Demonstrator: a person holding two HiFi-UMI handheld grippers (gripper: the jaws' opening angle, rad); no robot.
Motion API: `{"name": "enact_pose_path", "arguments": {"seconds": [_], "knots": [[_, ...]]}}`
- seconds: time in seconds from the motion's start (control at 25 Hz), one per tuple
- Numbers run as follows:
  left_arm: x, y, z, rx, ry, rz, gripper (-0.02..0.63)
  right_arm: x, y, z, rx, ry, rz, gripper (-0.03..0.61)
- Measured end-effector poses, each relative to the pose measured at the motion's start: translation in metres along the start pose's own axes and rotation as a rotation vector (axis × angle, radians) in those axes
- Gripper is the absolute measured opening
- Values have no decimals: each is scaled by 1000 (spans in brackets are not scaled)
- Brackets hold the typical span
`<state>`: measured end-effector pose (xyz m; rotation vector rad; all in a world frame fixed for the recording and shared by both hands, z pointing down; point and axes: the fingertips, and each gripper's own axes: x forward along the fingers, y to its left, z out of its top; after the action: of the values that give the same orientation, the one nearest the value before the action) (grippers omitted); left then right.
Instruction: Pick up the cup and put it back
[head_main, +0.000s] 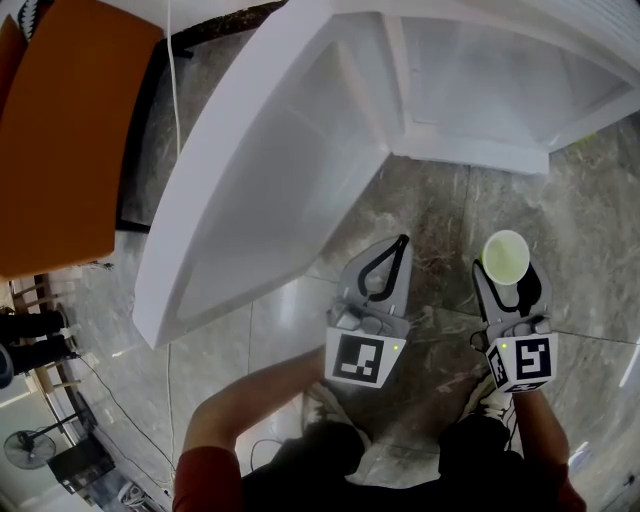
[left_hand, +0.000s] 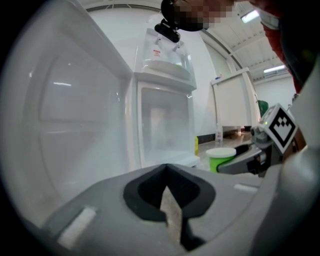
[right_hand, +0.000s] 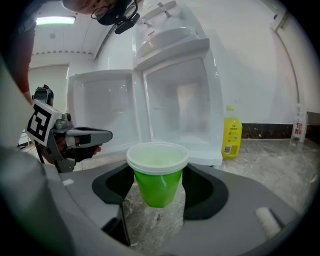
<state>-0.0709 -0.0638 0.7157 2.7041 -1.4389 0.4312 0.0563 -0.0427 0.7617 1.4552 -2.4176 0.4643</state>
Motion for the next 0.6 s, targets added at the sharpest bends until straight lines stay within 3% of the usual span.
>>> {"name": "enact_pose_path", "arguments": {"seconds": [0.6], "knots": [[0,0,0,-3,-3,-3,0,3,1,2,-5,-3,2,301]]}}
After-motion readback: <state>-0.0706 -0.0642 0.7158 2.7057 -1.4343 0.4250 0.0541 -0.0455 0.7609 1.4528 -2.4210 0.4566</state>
